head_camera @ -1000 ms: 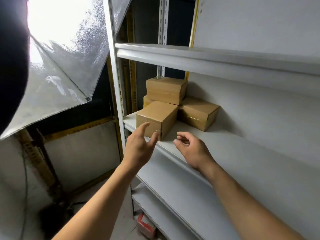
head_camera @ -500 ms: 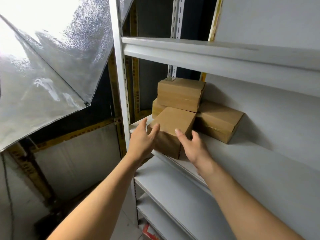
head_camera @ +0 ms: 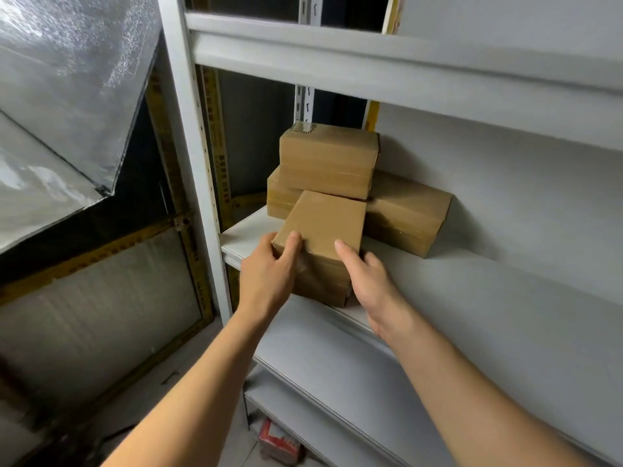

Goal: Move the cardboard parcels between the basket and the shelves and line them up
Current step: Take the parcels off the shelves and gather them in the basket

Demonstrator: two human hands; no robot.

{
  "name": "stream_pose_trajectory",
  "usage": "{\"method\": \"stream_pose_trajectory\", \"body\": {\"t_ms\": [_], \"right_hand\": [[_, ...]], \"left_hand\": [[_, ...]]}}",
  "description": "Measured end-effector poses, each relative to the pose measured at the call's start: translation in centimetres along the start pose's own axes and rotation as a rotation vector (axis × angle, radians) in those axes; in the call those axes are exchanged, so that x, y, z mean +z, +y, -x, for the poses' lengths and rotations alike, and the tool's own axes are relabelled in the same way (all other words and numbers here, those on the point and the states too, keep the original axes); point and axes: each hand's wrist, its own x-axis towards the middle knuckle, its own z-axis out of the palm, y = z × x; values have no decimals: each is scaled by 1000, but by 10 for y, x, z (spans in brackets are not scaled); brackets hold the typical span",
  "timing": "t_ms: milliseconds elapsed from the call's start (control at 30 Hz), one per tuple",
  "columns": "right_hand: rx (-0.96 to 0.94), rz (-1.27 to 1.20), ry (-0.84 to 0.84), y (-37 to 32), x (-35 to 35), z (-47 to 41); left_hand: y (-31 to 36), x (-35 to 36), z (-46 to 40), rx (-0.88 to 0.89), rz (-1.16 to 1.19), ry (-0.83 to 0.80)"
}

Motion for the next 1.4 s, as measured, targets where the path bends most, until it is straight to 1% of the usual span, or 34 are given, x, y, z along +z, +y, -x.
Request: {"method": "stream_pose_trajectory", "body": {"t_ms": [133,267,400,467,633,867,1100,1300,1400], "right_hand": [[-31,-29,-34,-1,-18,24],[-142,-73,-28,7,-52,58],[-260,-147,-19,18,-105,101],[-301,-149,-19,23,-137,124],[-370,-144,16,41,-214,178],[-382,-142,209,69,-295,244],[-404,-147,434,79,-343,281],[-380,-136,677,81,-369,312],[-339,-155,814,87,-380,335]], "left_hand": [[13,2,28,42,3,19],[31,12,69,104,68,0],[45,37,115,170,133,-101],[52,52,139,190,187,-177],[67,97,194,164,306,-349],[91,163,253,232,377,-525],[121,214,275,294,404,-703],[148,261,285,315,439,-929],[156,286,298,341,444,-1056]]}}
